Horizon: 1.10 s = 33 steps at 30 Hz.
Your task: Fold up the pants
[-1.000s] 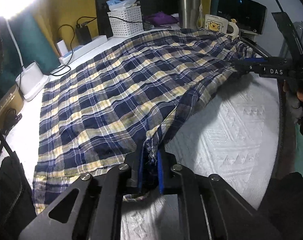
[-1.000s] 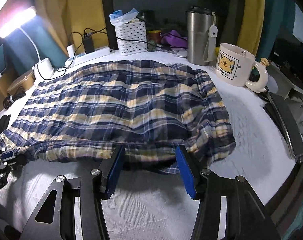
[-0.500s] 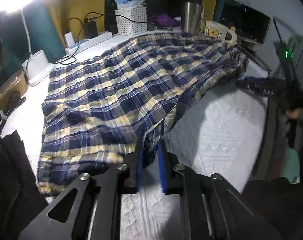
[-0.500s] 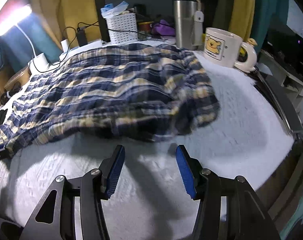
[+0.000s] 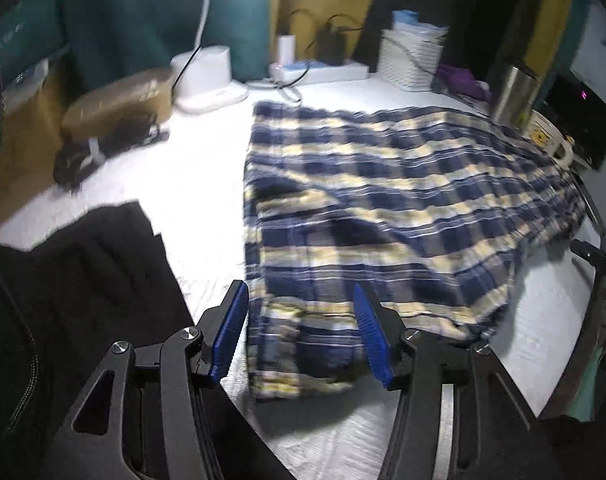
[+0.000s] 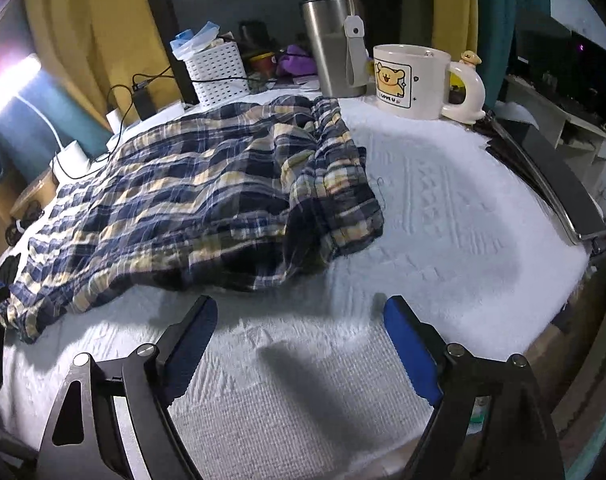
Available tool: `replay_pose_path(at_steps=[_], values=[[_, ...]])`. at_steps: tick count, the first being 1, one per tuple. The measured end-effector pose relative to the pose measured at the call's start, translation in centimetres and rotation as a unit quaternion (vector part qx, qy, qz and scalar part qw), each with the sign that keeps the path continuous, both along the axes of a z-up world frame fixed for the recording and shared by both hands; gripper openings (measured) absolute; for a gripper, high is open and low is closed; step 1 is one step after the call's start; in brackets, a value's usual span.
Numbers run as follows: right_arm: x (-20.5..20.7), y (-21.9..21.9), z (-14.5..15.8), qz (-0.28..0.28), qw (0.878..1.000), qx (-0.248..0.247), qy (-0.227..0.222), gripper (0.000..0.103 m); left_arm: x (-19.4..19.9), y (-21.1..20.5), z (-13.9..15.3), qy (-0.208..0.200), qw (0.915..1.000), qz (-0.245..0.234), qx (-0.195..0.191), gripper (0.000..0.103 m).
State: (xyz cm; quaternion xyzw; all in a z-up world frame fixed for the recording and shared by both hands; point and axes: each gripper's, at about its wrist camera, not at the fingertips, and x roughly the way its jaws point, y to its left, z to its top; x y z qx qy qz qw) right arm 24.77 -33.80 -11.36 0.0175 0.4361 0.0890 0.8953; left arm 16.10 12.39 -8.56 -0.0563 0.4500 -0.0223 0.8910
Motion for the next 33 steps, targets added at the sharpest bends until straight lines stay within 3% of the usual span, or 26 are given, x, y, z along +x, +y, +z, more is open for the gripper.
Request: replay_pose_path(at_steps=[2,3,4,7,11,19,28,29,31,33], values=[[0.3,0.2,-0.1,0.003,1.0,-0.004,0.0,0.086,0.1,0.0,-0.5,0.003,1.0,0.0,0.003,0.054],[0.4,0.4,-0.1,0.003,1.0,-0.008,0.0,0.086,0.0,-0.3,-0.7,-0.001,1.0,-0.005,0.008,0.046],[0.5,0.6,-0.1,0.004,1.0,-0.012,-0.001,0.086,0.0,-0.6,-0.7,-0.005,0.9998,-0.01,0.015,0.024],[0.7,0.9,-0.2,0.005,1.0,-0.02,-0.002,0.086,-0.4,-1.0,-0.9,-0.006,0.9996,-0.01,0.025,0.005],[0.8,0.9,-0.2,0.006,1.0,-0.022,-0.002,0.086,-1.7,-0.8,-0.7,-0.02,0.9993,0.005,0.031,0.004],[0.5,1.2,-0.5,0.009,1.0,-0.027,-0.01,0.092,-2.6,0.0,-1.1,-0.006,0.9984,0.032,0.047,0.005],[0.5,0.0,0.1,0.0,0.999,0.051,0.006,0.096,-1.2,2.1,1.0,-0.021,0.9966,0.061,0.051,0.007],[0.6,0.0,0.1,0.001,0.998,0.06,0.008,0.097,-0.9,2.0,1.2,-0.025,0.9968,0.057,0.051,0.009],[0.8,0.1,0.2,0.001,0.997,0.079,0.012,0.098,-0.3,1.8,1.5,-0.029,0.997,0.051,0.05,0.036],[1.1,0.4,0.2,0.004,0.996,0.089,0.015,0.098,0.3,1.5,1.7,-0.033,0.9975,0.045,0.042,0.041]])
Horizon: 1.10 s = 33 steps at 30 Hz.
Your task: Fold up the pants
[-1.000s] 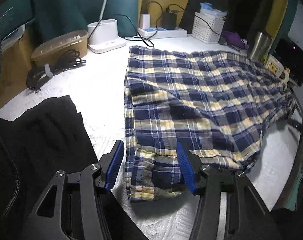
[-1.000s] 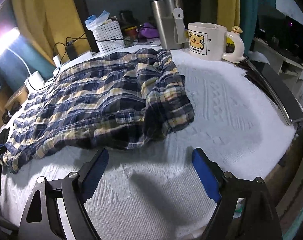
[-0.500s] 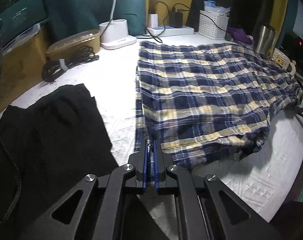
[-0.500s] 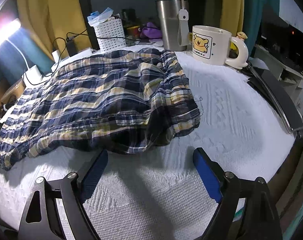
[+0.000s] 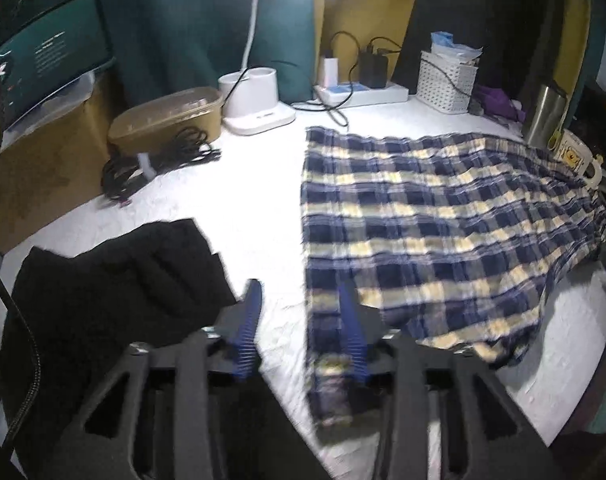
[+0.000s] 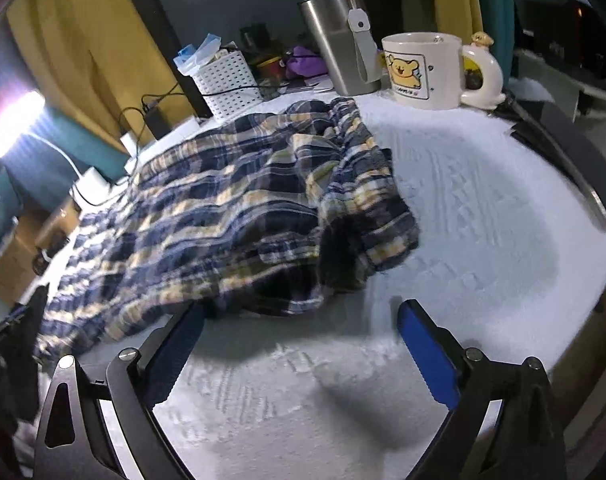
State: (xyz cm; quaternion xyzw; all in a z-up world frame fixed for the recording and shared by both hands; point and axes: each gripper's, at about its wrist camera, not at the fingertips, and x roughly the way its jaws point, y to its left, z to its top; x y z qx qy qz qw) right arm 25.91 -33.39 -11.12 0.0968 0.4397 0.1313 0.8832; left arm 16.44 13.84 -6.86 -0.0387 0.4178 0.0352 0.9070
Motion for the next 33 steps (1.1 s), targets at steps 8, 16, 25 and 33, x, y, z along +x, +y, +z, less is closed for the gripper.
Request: replay_pose_path(at_steps=[8,16,25,33], values=[[2.5,0.4,0.0,-0.006,0.999,0.035,0.007,0.101,2.5,-1.6,-0.5,0.02,0.9994,-0.028,-0.006,0.041],[5.1,0.4,-0.2,-0.018,0.998,0.055,0.004,0.103,4.4,-2.0,-1.4,0.047,0.9979,-0.044,-0.002,0.041],[7.7,1.0,-0.3,-0.026,0.998,0.062,-0.003,0.103,6.2,-1.5,-1.5,0.053,0.9975,-0.047,-0.001,0.041],[9.5,2.8,-0.5,-0.009,0.998,0.058,-0.007,0.103,7.2,-0.8,-1.9,0.055,0.9974,-0.045,-0.007,0.054]])
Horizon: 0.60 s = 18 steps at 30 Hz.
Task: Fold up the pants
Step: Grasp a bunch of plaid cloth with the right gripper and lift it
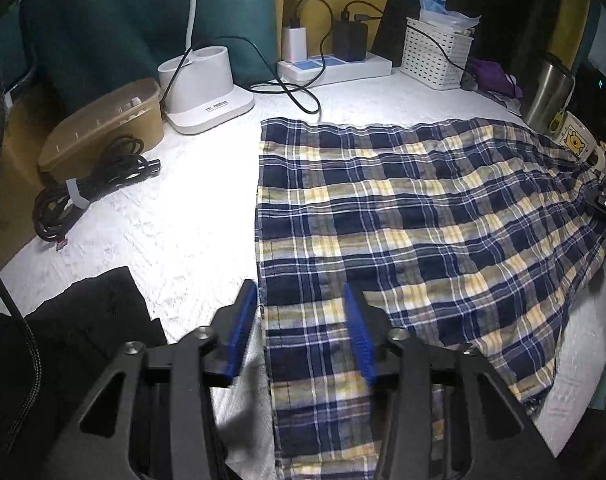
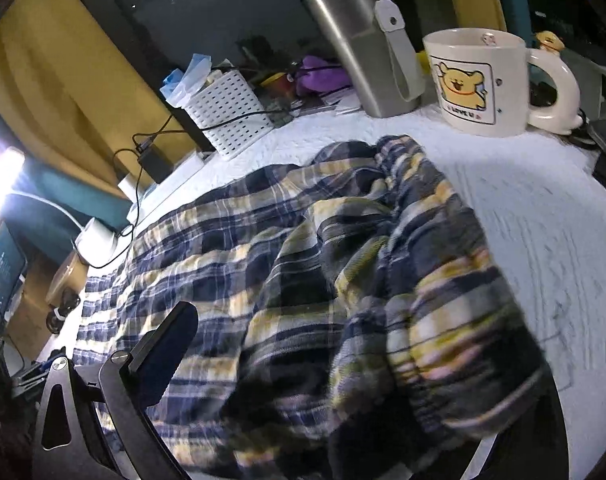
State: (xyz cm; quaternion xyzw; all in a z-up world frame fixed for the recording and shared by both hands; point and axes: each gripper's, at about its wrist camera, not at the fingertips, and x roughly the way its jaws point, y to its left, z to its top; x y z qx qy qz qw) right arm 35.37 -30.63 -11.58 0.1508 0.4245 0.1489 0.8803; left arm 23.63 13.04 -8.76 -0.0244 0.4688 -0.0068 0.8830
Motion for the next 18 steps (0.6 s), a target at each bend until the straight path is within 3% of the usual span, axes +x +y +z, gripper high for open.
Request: replay_pose_path(at_steps=[1,6,8,10,15,18], values=[[0.2,0.1,-0.1,0.003,1.0,0.005,0.002,0.103,0.1,0.1,-0.1,0.0,1.0,0.002,-0.002,0.058],[0.9,-0.7,-0.1,-0.008,0.999,0.053,-0.001,0.102,0.9,0.4,-0.9,0.013,0.9996,-0.006,-0.022,0.058],[1.2,-0.9,-0.2,-0.013,0.998,0.053,0.003,0.089,1.2,0.5,-1.4,0.017,0.9995,-0.004,-0.026,0.058],[1.6,-0.9,-0.4,-0.02,0.998,0.055,0.007,0.065,1.4,0.5,-1.4,0.014,0.9996,-0.003,-0.024,0.058],[2.3,-0.6,-1.0,-0.011,0.997,0.07,0.019,0.024,1.8,0.2,-1.2,0.018,0.9996,0.0,-0.022,0.058],[2.2,-1.2,-0.6,-0.01,0.998,0.062,0.008,0.018,1.8,-0.5,-0.8,0.013,0.9998,-0.003,-0.017,0.058]])
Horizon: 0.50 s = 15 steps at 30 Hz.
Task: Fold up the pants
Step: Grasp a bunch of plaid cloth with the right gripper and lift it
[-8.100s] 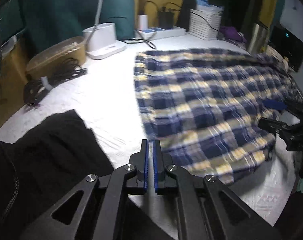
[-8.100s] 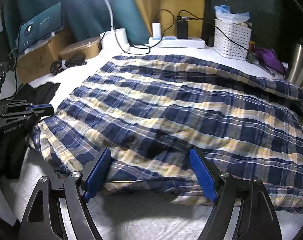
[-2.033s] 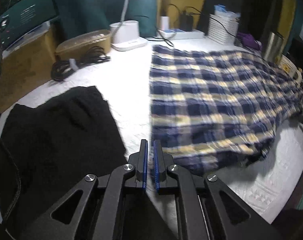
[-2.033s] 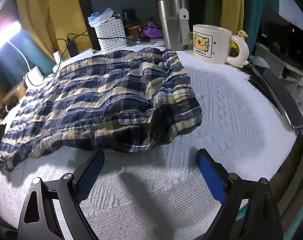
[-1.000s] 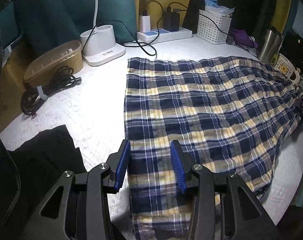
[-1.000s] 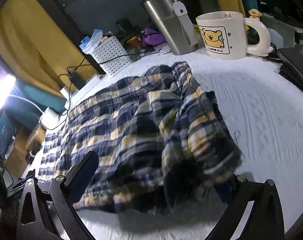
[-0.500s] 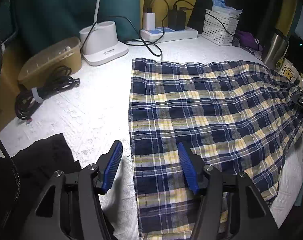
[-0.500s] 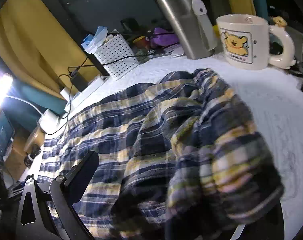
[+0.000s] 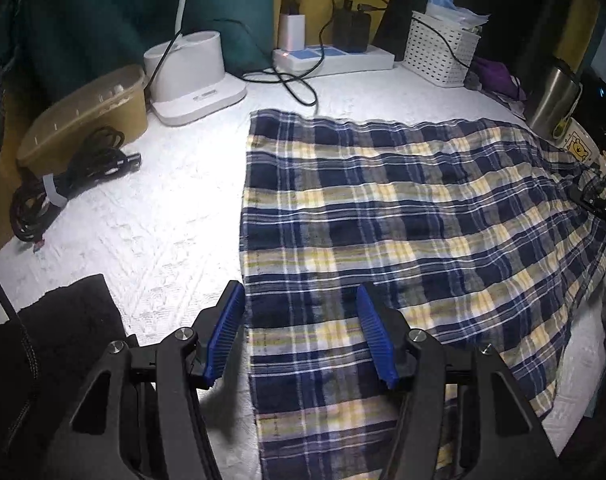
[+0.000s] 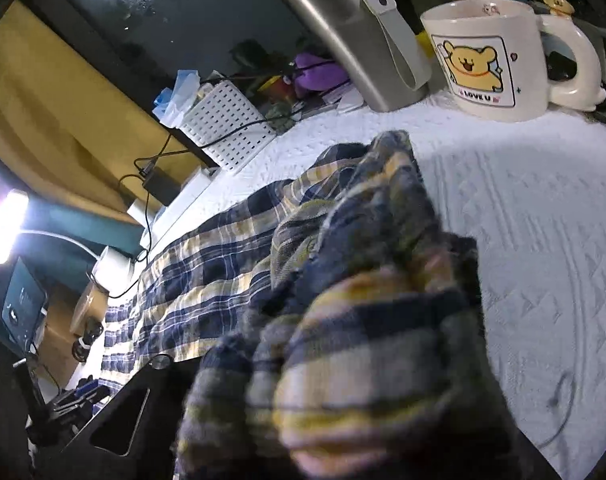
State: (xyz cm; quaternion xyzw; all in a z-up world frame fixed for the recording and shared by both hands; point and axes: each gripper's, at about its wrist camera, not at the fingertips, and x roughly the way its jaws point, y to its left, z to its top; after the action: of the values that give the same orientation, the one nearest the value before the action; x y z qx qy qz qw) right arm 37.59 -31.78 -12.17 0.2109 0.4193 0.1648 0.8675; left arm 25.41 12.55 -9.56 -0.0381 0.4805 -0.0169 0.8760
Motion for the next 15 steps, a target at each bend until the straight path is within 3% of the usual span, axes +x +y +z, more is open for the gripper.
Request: replay_pose_path(at_steps=[15], values=[[-1.9,-6.8,1.7,-0.047,0.998,-0.029,-0.03,0.014,0.2,-5.1,1.2,-0.012,0.9985,-0.053,0.012,0.058]])
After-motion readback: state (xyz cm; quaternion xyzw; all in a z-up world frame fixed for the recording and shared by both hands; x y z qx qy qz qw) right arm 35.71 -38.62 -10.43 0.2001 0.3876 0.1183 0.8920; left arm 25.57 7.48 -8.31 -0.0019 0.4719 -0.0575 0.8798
